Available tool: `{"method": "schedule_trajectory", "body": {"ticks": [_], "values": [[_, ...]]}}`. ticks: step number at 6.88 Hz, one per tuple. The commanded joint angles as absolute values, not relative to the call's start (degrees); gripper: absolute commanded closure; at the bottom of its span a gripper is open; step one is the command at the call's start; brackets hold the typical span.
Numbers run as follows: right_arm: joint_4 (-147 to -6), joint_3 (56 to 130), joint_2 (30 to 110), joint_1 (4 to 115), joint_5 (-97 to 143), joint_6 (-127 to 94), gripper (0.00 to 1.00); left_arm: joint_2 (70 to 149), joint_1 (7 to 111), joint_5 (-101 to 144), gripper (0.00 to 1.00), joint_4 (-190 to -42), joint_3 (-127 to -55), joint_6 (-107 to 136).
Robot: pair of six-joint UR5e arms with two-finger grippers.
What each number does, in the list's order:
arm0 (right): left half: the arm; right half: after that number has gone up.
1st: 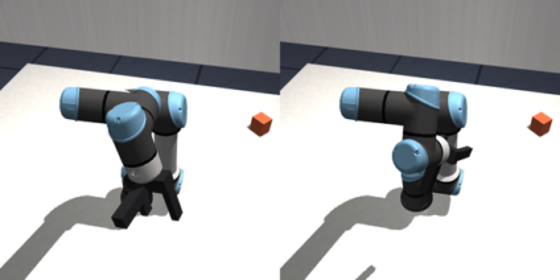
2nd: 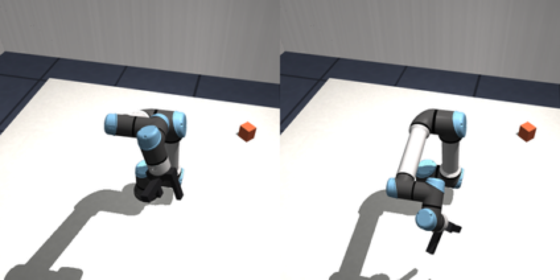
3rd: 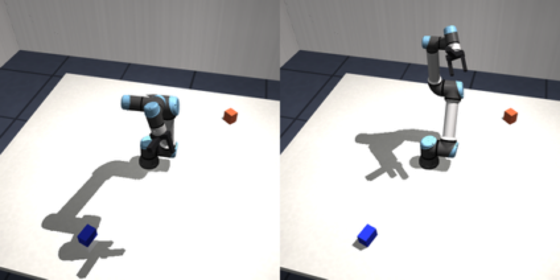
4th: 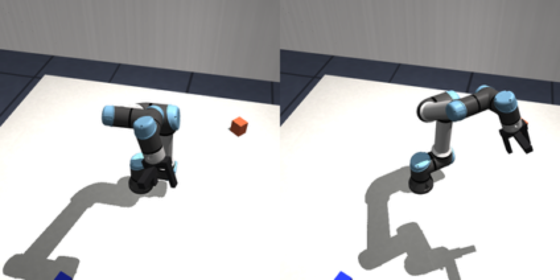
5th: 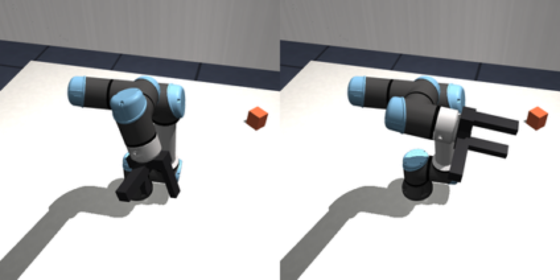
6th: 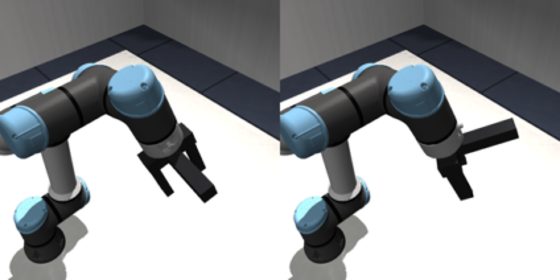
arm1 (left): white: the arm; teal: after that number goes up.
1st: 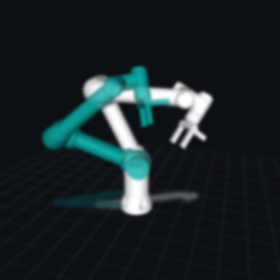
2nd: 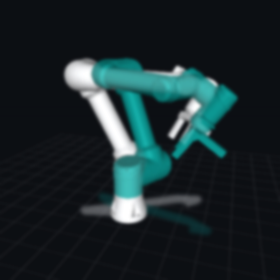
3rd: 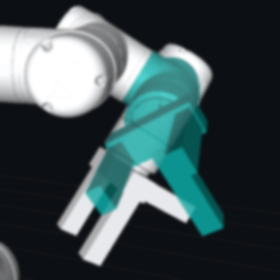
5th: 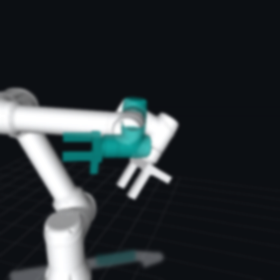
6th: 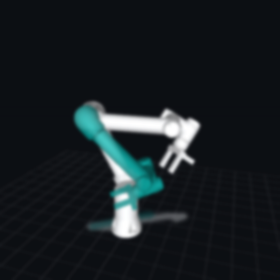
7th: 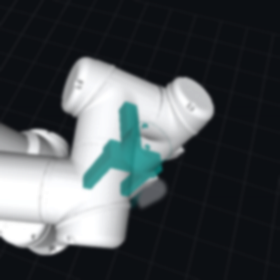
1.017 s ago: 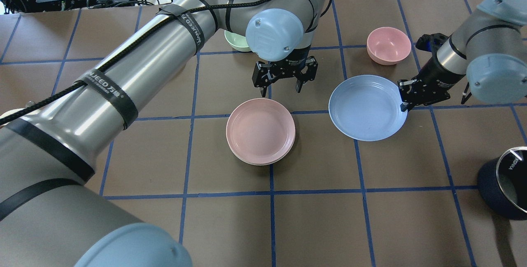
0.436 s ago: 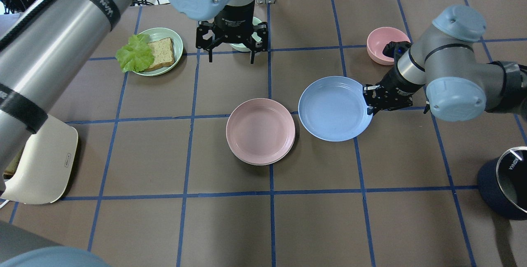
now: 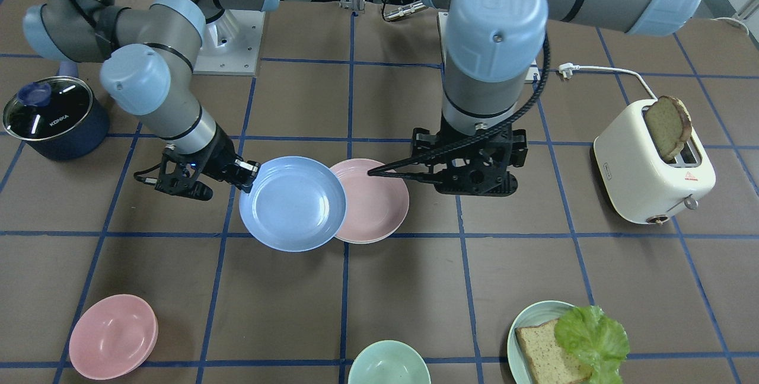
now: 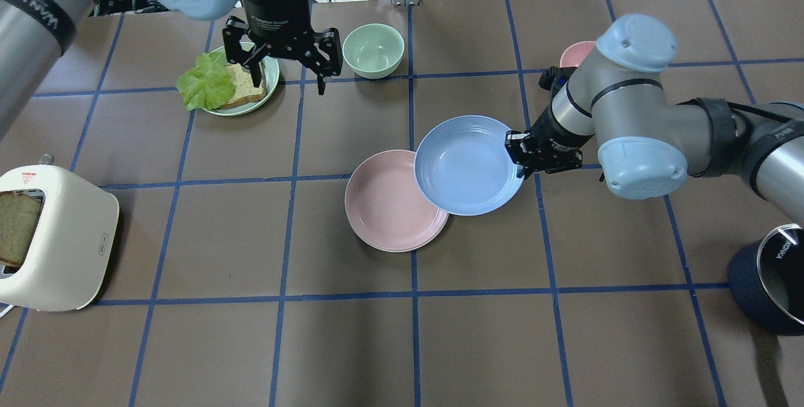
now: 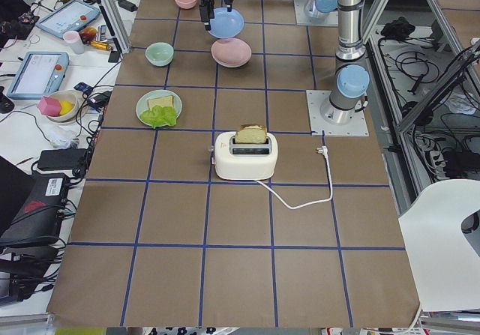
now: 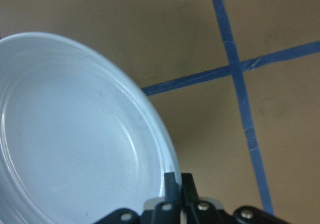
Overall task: Stack three plates with pink and blue
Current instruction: 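Carry the blue plate onto the pink plate with the right gripper while the left withdraws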
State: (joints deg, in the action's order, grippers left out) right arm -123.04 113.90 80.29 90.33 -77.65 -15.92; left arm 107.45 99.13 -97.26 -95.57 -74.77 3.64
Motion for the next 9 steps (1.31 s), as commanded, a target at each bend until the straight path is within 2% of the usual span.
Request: {"method": "schedule_trajectory", "body": {"ticks": [1,5,7,8,9], "values": [[-126.19,114.08,78.94,96.83,-78.3,-24.32,1.0,102.85,92.66,-96.6,0.0,-92.05,-80.75,-6.98],[-131.92,114.0,75.51,100.8,-77.61,-30.83,1.0,93.8,91.76,-90.56,0.0,-80.82,-92.68,-11.07],[-132.19,113.91,74.45,101.6,-77.96,-31.73,0.97,91.68,91.32,-90.27,0.0,-79.28,-93.78,-12.39],[-132.27,113.82,74.1,101.6,-78.31,-31.73,0.41,90.89,91.32,-90.26,0.0,-79.28,-93.69,-12.39],[-132.1,113.82,74.18,101.6,-78.57,-31.55,0.12,90.62,91.06,-90.09,0.0,-79.28,-93.69,-12.39]]}}
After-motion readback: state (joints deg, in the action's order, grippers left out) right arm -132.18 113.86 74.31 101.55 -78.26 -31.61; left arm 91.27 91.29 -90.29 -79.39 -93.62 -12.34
